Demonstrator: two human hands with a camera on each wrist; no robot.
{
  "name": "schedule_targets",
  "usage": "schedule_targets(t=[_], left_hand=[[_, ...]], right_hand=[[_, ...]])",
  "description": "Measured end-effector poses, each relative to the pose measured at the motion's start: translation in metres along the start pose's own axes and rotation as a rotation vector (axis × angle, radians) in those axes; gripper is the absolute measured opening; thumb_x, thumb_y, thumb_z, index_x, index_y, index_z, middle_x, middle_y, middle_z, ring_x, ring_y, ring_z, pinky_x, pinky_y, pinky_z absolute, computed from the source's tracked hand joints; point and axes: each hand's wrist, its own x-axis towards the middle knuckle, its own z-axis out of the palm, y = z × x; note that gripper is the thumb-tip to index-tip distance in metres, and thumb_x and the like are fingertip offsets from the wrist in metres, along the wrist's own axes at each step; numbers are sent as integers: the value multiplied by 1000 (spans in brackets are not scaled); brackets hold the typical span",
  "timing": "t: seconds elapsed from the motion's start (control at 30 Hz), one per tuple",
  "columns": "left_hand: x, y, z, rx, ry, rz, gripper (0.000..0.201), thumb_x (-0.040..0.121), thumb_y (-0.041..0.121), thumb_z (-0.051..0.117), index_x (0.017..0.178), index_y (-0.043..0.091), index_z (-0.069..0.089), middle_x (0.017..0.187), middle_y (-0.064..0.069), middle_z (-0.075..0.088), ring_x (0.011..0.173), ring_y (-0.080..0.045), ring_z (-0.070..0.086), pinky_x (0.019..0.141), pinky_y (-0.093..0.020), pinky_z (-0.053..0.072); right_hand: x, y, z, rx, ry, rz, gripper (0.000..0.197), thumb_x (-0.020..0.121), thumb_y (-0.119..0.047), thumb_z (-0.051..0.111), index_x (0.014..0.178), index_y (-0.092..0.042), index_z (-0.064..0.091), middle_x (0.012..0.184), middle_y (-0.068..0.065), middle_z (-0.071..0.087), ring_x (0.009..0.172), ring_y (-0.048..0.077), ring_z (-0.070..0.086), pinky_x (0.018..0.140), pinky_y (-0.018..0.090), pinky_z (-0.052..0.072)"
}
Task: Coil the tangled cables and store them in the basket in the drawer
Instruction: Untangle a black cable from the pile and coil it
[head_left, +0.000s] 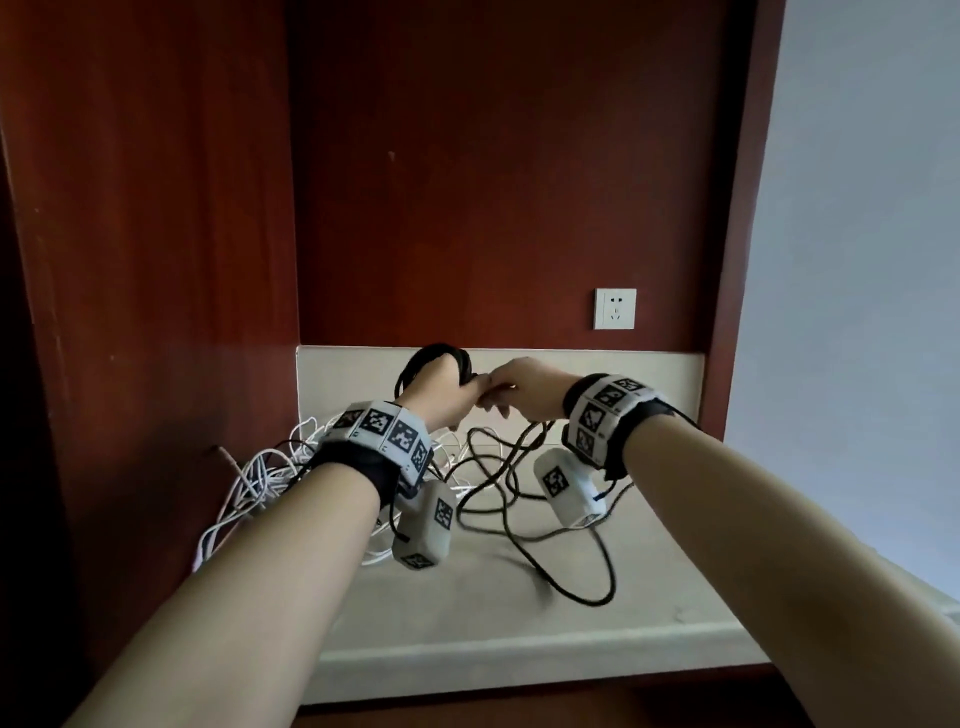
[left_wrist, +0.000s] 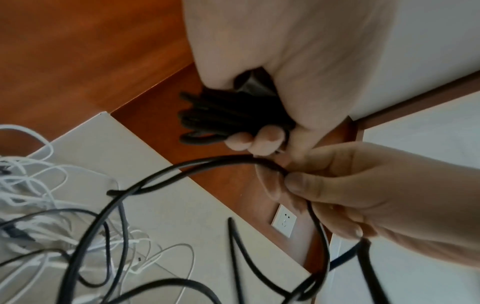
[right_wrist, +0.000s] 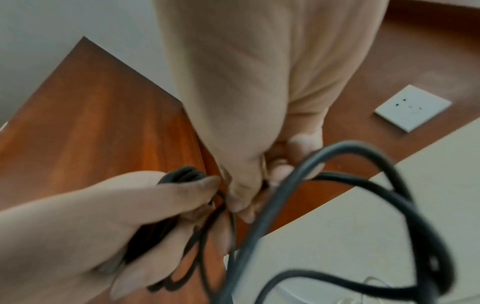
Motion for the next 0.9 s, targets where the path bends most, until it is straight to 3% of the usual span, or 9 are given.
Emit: schedule_targets(t=[0.07,0.17,0.33,0.43,0.57,0.63,0.73,0.83,0.9], left_hand=[[1,-3,4,83,-53,10,42,94,32,53,58,12,52,52,2,57,40,-14,46,43,-22,37],[-2,-1,7,182,-21,10,35,95,34,54,71,10,46,63,-3,51,53,-19,49,51,-28,35],[3,-9,-26,223,333,-115,33,96,33,52,100,0,52,100,-20,62,95,-35,61,73,-36,43],[9,-22,-51,151,454,-241,34,96,31,53,102,-3,54,109,-24,61,102,-39,58,82,-41,44],[14,-53,-84,34,610,-493,37,97,24,51,115,-8,53,124,-29,55,119,-42,50,100,-44,38],[11,-70,-92,70,613,-579,41,96,22,51,123,-9,48,131,-31,49,126,-44,44,106,-46,34],[4,-72,-75,216,446,-583,27,92,11,54,112,-7,57,115,-27,61,108,-40,57,82,-38,45],[3,-51,-48,136,367,-441,19,91,16,55,91,-1,62,93,-22,67,87,-34,65,67,-30,44],[7,-32,-30,-34,368,-345,25,89,22,59,71,4,56,66,-14,65,62,-25,63,57,-25,43]], right_hand=[[-8,2,-6,63,44,29,12,93,-14,56,85,-8,62,64,-2,55,39,0,46,42,14,38],[-17,10,-8,-106,19,84,12,91,-17,60,97,-7,63,76,1,55,68,13,49,62,23,37],[-50,78,-4,-357,-11,360,17,94,-10,44,99,-10,60,113,17,63,89,21,53,82,29,42],[-81,118,-11,-455,49,616,20,93,-11,43,102,-21,58,119,11,62,106,27,60,84,30,46],[-109,162,-23,-497,51,963,36,74,-15,66,109,-9,61,111,9,64,104,27,62,84,29,53],[-108,174,-31,-526,-25,943,48,76,-21,68,121,-7,57,120,13,60,113,29,58,71,17,54],[-84,176,-35,-448,117,846,40,93,-15,51,130,1,47,133,20,50,121,33,51,71,11,51],[-51,126,-39,-247,371,709,27,92,-13,50,115,-3,61,114,12,64,107,26,61,84,26,51],[-27,84,-40,-154,352,478,21,91,-10,53,105,-4,67,98,13,68,91,22,67,69,25,50]])
